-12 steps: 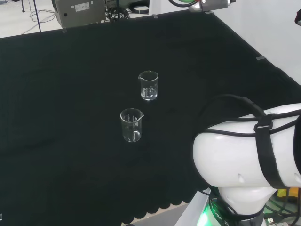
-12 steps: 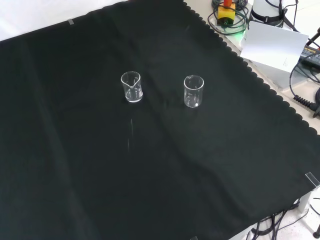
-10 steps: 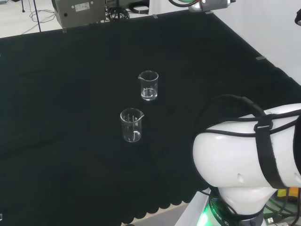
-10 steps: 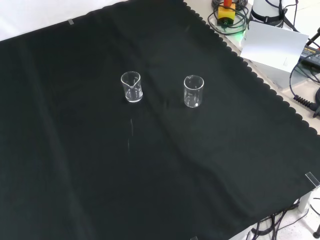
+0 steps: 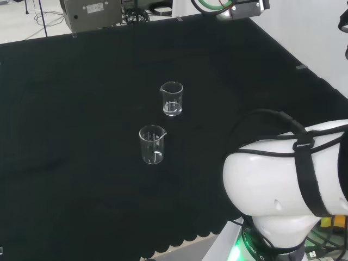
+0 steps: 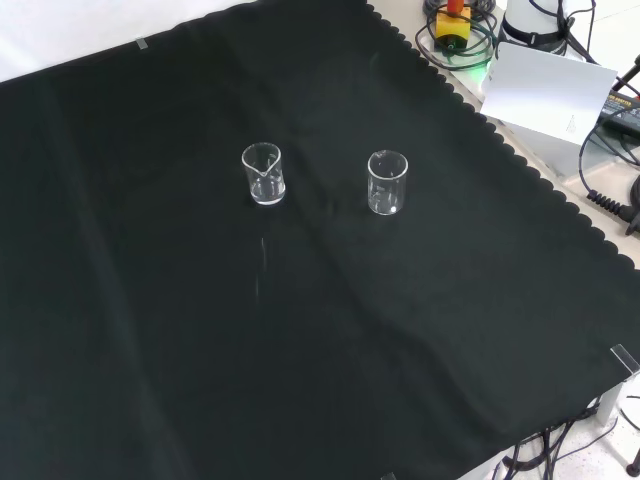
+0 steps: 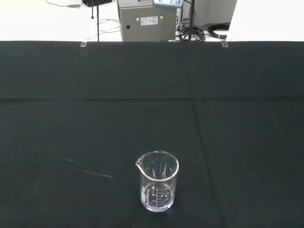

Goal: Pick up the beaker on the right.

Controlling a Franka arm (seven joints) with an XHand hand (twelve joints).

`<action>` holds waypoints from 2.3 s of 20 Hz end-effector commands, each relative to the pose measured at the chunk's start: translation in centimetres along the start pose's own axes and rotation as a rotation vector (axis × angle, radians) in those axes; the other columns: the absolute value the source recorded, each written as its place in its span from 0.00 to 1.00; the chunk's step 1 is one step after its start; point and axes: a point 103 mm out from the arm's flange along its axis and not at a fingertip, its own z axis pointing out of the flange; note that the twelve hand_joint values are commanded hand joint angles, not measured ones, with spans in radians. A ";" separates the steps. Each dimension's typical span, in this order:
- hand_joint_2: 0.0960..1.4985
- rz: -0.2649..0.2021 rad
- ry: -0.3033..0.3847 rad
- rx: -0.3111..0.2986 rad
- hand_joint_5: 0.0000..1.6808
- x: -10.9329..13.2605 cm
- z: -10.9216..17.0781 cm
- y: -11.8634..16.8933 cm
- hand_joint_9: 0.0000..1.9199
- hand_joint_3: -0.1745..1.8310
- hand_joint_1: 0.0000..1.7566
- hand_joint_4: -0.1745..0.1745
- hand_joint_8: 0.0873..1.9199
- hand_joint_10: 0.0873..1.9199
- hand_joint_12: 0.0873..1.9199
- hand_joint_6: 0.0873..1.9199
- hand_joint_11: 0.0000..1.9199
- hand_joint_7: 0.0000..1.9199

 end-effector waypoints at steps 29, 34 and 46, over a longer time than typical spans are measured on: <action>0.46 0.018 0.354 0.182 0.18 -11.6 20.1 14.3 0.13 0.34 0.38 0.46 0.33 0.35 0.69 0.00 0.00 0.05; 0.43 -0.016 0.323 0.186 0.17 -8.6 23.6 15.6 0.11 0.34 0.39 0.45 0.34 0.36 0.69 0.00 0.00 0.04; 0.40 -0.053 0.379 0.227 0.19 -8.6 28.7 16.6 0.12 0.34 0.42 0.42 0.35 0.37 0.68 0.00 0.00 0.06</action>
